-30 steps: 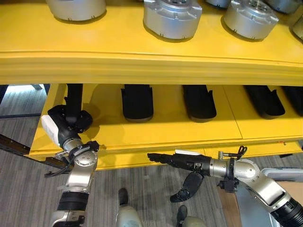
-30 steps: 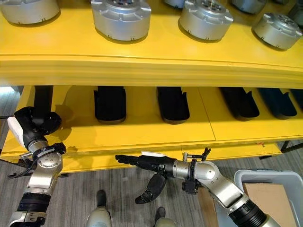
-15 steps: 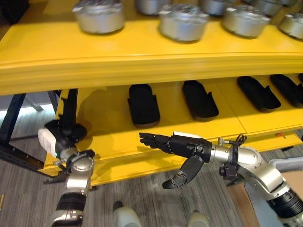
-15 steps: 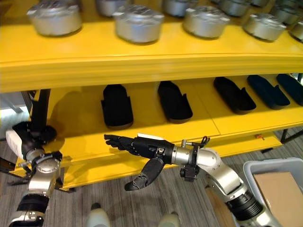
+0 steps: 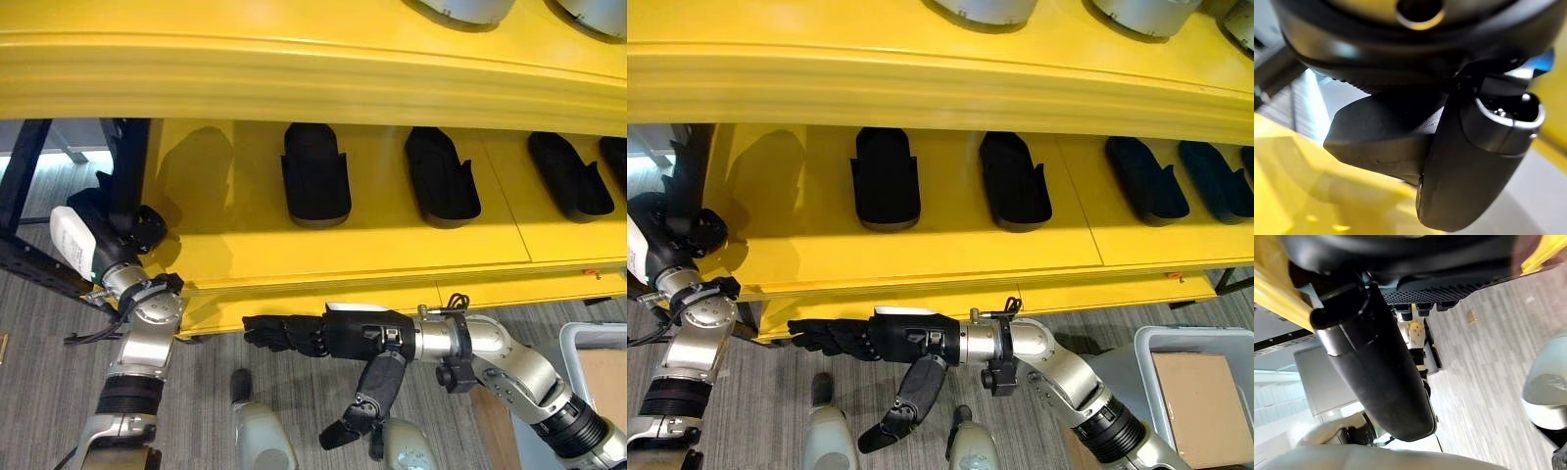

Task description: Move parts from the plastic box to the shelf.

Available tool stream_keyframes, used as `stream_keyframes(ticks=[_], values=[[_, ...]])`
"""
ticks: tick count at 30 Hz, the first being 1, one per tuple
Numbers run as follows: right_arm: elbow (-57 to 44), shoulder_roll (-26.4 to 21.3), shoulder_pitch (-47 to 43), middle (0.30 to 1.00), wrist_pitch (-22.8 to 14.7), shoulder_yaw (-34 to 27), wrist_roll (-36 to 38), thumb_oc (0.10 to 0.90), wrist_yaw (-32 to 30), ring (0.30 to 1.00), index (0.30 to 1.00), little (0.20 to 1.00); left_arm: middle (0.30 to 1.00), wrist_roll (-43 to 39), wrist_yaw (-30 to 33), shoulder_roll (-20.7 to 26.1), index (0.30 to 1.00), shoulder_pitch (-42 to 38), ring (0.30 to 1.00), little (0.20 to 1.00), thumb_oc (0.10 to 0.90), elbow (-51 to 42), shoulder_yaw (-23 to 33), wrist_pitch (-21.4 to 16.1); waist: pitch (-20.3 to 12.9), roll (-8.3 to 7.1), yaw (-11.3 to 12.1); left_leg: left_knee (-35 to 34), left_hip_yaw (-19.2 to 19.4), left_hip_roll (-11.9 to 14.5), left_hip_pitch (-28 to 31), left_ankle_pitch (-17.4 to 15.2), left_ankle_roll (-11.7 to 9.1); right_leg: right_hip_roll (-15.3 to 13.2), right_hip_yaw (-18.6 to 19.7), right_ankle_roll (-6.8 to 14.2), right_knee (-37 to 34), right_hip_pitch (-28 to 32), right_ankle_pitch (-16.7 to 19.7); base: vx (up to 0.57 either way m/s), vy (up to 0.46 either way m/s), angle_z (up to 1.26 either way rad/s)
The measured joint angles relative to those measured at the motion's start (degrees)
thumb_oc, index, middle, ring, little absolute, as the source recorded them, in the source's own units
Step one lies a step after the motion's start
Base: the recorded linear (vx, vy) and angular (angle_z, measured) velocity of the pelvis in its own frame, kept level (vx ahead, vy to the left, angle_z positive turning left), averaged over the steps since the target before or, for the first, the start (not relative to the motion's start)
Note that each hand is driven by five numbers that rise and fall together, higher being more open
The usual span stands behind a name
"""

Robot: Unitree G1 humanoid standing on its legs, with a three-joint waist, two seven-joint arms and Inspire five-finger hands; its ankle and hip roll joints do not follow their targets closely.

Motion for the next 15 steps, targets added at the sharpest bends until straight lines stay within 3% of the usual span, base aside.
stream_keyframes(ticks=[3, 7, 12, 15], values=[[0.0, 0.1, -2.8, 1.000, 1.2, 1.6, 0.0, 0.900, -0.5, 1.000, 1.000, 1.000, 0.300, 0.3, 0.4, 0.6, 0.300, -4.2, 0.300, 0.300, 0.400, 0.5, -0.8, -0.2, 3.2, 0.46, 0.1, 1.7, -0.6, -0.2, -2.4, 0.8, -1.3, -0.2, 0.9, -0.1, 4.2, -3.5, -1.2, -0.22, -0.003, 0.02], [0.1, 0.5, -4.0, 1.000, 1.8, 2.2, 0.8, 0.900, -0.5, 1.000, 1.000, 1.000, 0.300, 0.2, 0.8, 1.2, 0.300, -9.9, 0.300, 0.300, 0.400, 1.1, -1.8, -0.2, 4.0, 0.58, 0.1, 2.7, -2.1, -0.2, -7.7, 2.1, -2.5, -0.1, 1.4, -1.0, 11.8, -11.4, -3.7, -0.25, 0.011, 0.04], [0.1, 0.6, -3.5, 1.000, 2.0, 3.6, 0.7, 0.900, -0.2, 1.000, 1.000, 1.000, 0.300, 3.1, 3.0, 1.0, 0.300, -10.2, 0.300, 0.300, 0.400, 1.0, -4.8, -0.2, 4.1, 0.86, 0.0, 1.1, -2.4, 0.0, -9.8, 3.5, -0.7, 0.0, 2.0, -3.1, 18.5, -17.7, -6.6, -0.17, 0.018, 0.02], [0.1, 0.6, -3.5, 1.000, 2.0, 3.3, 0.7, 0.900, 0.5, 1.000, 1.000, 1.000, 0.300, 5.6, 4.3, 1.0, 0.300, -10.3, 0.300, 0.300, 0.400, 0.5, -4.7, 0.3, 4.1, 0.91, -0.1, -0.4, -2.4, 0.0, -11.6, 2.7, -0.2, 0.1, 2.2, -3.6, 20.0, -21.4, -7.0, -0.09, 0.032, -0.02]])
